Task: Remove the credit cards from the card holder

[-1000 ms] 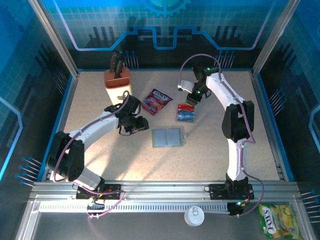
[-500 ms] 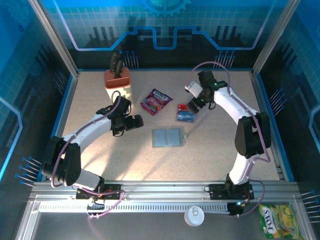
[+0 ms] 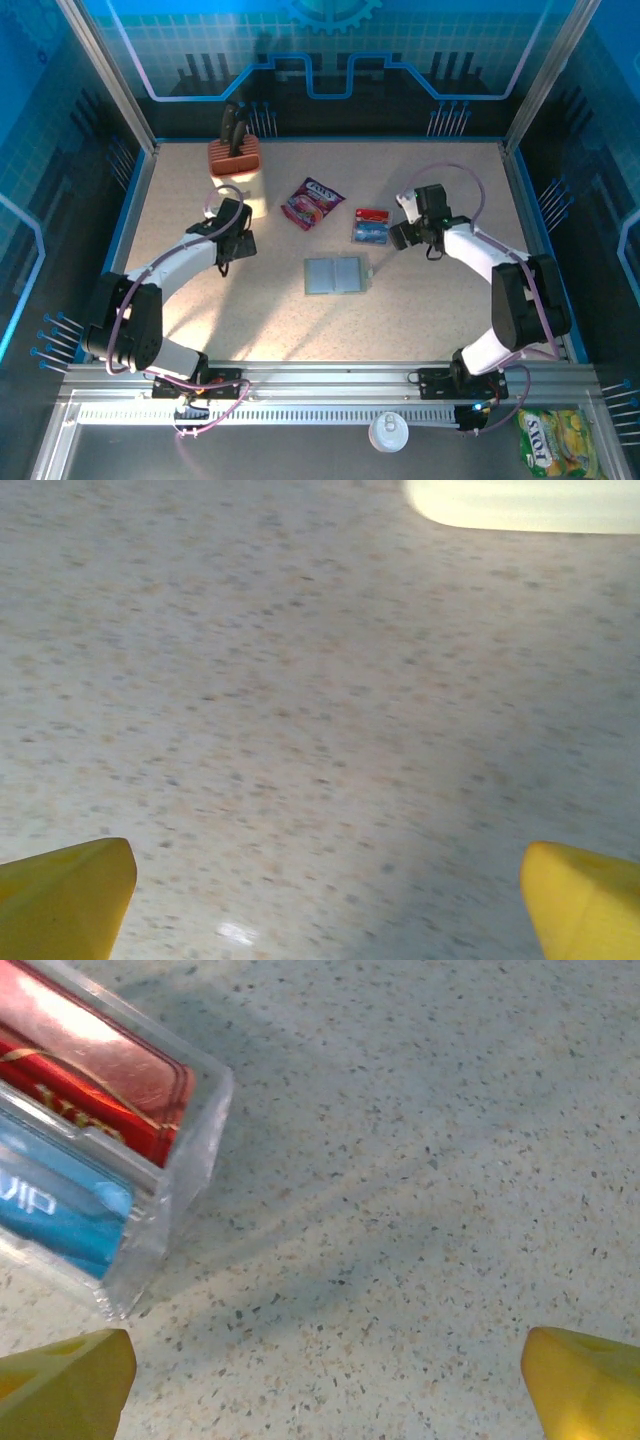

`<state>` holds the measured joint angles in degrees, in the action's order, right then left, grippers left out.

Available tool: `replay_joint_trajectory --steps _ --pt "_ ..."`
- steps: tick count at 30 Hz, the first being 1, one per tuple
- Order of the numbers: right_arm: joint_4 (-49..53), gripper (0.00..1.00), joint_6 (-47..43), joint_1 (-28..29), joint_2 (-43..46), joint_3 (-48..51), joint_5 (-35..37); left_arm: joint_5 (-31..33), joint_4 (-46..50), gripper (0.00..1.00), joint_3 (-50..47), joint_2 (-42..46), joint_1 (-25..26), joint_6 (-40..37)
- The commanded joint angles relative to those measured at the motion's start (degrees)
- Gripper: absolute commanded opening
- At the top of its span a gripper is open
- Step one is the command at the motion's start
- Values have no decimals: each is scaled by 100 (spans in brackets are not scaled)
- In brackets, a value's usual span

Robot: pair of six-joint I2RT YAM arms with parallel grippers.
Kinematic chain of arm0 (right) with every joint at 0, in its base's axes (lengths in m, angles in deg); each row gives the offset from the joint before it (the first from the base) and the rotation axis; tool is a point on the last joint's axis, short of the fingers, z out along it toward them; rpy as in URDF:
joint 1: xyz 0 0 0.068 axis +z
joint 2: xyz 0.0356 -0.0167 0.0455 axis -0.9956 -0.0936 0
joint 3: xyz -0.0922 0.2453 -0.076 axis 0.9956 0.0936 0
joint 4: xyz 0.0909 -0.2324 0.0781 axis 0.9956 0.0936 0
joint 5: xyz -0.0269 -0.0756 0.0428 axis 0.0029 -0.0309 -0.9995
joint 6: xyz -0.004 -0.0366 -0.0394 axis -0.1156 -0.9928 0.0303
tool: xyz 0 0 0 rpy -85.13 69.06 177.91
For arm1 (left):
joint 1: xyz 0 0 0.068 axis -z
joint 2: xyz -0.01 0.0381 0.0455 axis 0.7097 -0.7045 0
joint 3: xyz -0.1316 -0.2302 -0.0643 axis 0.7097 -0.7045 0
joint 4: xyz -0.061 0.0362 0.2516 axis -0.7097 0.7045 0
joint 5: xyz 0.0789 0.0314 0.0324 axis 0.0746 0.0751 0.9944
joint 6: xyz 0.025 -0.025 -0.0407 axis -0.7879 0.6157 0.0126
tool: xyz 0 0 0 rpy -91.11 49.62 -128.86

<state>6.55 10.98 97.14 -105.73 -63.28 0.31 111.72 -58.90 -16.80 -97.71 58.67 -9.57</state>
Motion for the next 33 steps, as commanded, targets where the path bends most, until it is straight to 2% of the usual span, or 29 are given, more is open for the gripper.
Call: replay_joint_trajectory --steps 1,4,7,10,12,14,18,20,23,28,33 --pt "-1320 100 358 -116 219 536 324 1007 -473 99 -117 236 -80 -465" --pt "-2087 100 442 -199 251 950 422 1477 -1188 99 -397 243 -117 -895" --pt "-3007 100 541 -257 200 1349 531 1439 -1823 99 -620 143 -243 -1146" --pt "-3551 100 559 -280 235 1589 601 1143 -2860 99 -1049 111 -328 -1508" --pt "-3990 100 685 -341 319 1805 478 901 -3707 99 -1407 144 -373 -1790" --pt "-4672 100 762 -412 307 2140 287 675 -4163 99 -1544 185 -429 -1930" --pt "-5552 100 935 -550 321 2633 240 -81 -5509 99 -1975 228 -647 -2130" --pt "-5902 100 994 -603 328 2862 143 -402 -5843 99 -2080 225 -761 -2068" --pt "-7034 100 955 -642 25 3263 51 -591 -6122 99 -2171 212 -813 -2140" --pt "-6556 100 973 -688 107 3107 -148 -935 -6655 99 -2364 204 -932 -2320" --pt "-6175 100 890 -699 75 2883 -373 -1128 -8793 99 -3016 -655 -959 -2512"
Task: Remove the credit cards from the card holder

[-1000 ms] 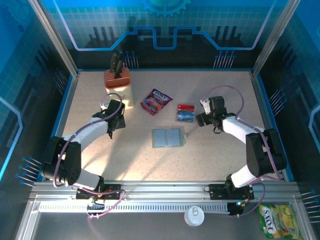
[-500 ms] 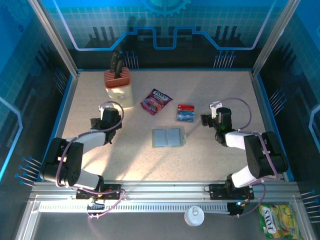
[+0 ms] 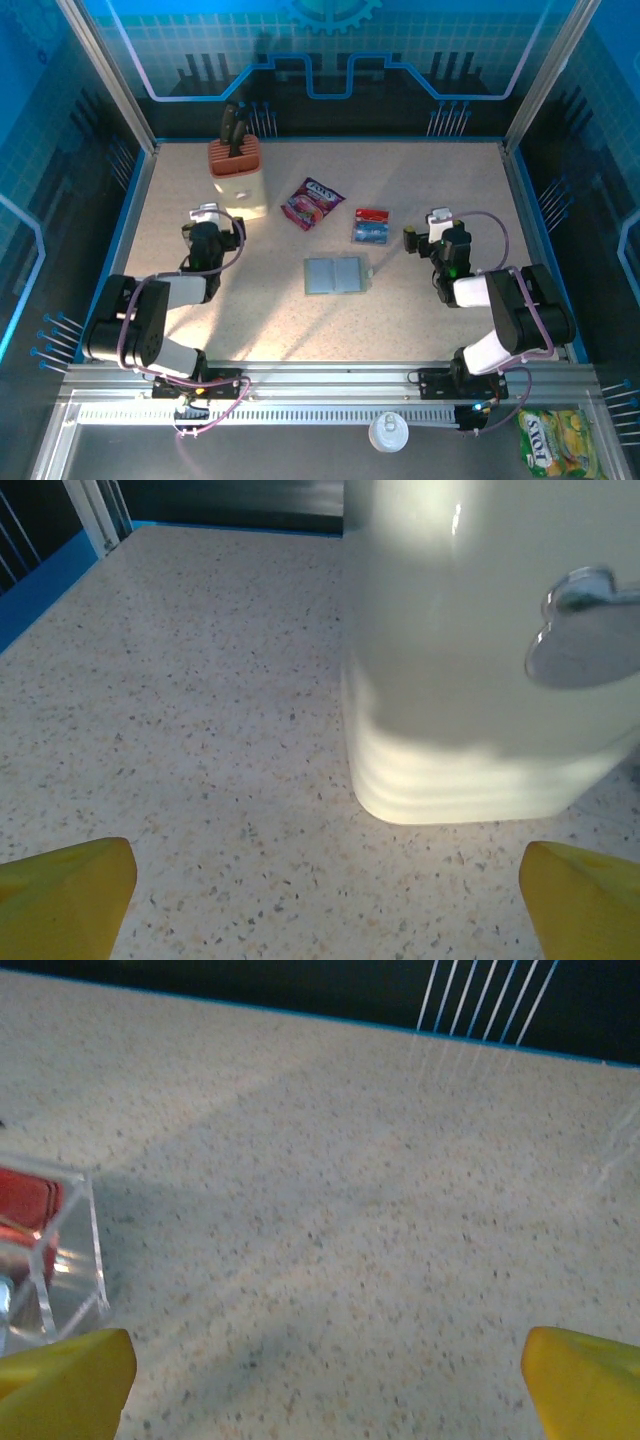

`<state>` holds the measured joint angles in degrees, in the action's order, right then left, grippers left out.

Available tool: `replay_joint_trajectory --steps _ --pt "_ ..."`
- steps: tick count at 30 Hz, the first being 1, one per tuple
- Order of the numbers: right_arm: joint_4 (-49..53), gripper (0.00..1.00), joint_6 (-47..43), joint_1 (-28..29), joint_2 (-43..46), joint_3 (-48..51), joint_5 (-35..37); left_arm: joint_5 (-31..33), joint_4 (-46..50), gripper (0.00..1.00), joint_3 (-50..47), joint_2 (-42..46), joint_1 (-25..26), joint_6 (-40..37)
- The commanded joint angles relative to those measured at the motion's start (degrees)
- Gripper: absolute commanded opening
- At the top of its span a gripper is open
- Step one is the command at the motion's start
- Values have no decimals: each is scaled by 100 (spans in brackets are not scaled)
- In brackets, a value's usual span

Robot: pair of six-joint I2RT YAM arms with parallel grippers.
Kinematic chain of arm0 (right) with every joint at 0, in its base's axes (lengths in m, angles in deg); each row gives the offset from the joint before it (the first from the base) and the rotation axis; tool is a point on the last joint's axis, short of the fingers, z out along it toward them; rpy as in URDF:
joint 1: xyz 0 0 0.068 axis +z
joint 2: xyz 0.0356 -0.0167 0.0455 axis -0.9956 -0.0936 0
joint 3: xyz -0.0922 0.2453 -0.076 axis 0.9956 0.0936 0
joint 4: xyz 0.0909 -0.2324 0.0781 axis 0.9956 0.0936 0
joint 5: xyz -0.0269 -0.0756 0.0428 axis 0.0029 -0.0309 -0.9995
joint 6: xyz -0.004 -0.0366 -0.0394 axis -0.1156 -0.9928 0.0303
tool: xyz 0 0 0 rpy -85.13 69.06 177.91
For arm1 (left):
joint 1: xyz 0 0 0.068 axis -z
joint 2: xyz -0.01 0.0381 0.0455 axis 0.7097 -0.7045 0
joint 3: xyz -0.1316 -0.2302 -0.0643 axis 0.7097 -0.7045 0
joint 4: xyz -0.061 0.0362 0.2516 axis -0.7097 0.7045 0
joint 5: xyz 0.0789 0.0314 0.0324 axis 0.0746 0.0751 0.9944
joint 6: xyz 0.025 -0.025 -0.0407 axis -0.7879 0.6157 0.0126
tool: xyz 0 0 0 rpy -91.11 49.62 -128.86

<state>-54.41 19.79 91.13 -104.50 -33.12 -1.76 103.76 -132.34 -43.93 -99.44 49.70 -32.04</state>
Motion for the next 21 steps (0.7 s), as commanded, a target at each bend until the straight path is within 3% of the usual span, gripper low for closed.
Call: replay_joint_trajectory --steps 1,2,21 --pt "-84 100 11 -92 -48 -133 -170 -398 -1282 99 -255 -432 -62 -269" --pt "-87 100 13 -96 -47 -130 -167 -506 -873 99 -130 -358 -79 -236" --pt "16 100 63 -147 -49 -181 -208 -562 -975 99 -130 -411 -124 -233"
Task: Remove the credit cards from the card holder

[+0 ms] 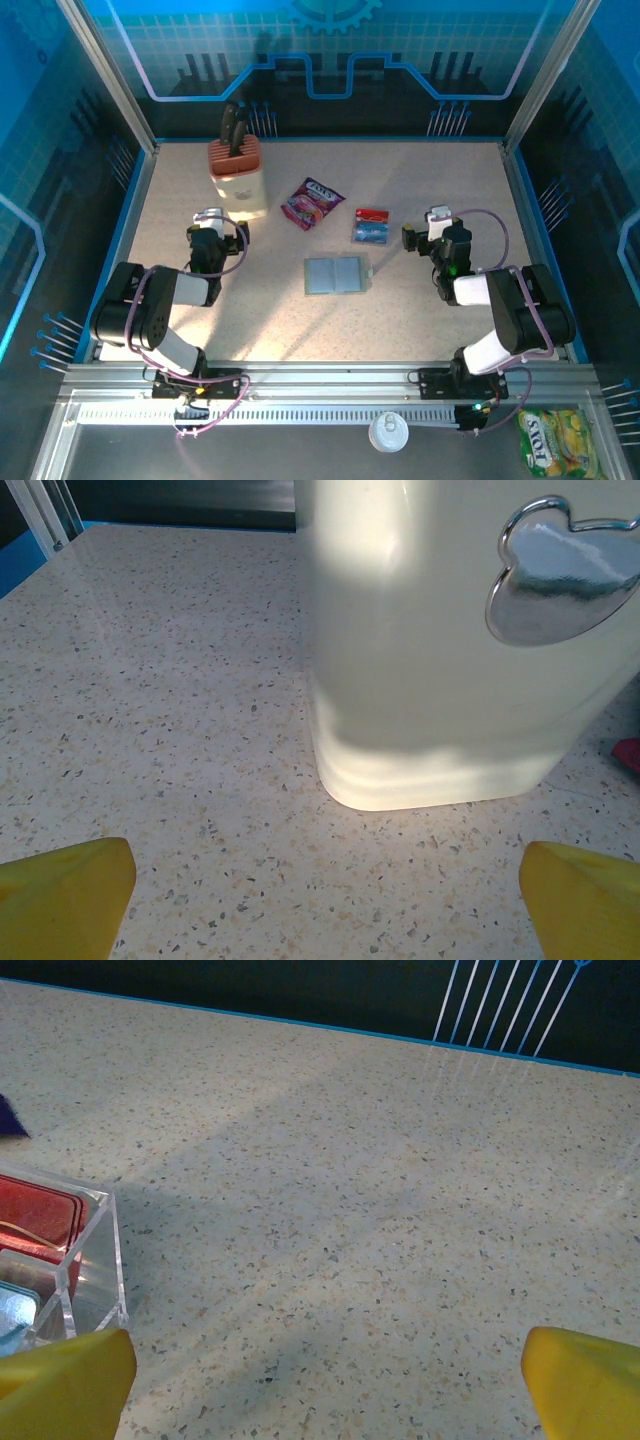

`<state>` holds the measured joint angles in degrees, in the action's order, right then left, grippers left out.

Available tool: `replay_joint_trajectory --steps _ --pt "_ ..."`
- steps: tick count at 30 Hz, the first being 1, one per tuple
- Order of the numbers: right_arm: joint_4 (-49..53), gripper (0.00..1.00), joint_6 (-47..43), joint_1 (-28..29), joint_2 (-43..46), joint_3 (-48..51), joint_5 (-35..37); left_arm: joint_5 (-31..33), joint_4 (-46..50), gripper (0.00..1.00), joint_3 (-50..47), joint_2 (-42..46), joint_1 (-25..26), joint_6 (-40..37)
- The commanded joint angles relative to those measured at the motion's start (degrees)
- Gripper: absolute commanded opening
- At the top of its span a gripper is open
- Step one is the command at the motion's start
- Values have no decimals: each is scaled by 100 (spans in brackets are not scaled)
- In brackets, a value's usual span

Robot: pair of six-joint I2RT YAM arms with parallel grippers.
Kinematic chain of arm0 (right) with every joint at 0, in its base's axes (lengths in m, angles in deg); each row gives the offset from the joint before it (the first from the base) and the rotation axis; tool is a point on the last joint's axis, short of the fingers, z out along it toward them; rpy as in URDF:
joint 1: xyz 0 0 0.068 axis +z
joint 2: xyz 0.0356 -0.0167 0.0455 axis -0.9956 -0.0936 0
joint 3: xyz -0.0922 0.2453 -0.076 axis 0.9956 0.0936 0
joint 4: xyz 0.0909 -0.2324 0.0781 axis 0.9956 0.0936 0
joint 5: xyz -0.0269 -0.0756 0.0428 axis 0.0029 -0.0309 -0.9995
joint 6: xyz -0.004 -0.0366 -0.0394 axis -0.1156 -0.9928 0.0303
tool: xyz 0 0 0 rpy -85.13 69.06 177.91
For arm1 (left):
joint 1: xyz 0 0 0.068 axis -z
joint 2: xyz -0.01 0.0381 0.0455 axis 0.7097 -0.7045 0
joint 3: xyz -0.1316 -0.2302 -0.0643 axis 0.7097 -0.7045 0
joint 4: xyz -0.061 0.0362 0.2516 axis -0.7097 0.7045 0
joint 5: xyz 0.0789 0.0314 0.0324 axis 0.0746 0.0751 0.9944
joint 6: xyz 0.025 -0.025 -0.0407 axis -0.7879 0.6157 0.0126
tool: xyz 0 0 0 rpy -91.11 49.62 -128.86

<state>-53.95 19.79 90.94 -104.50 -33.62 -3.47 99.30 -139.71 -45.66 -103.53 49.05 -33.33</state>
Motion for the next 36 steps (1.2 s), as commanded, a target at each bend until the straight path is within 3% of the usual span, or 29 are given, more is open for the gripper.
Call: replay_joint_trajectory --steps 1,36 --pt "11 100 91 -170 -48 -152 -100 -101 -226 99 43 -3 -58 -102" --pt "82 100 93 -341 -48 -182 -711 -182 -146 99 71 4 -173 13"
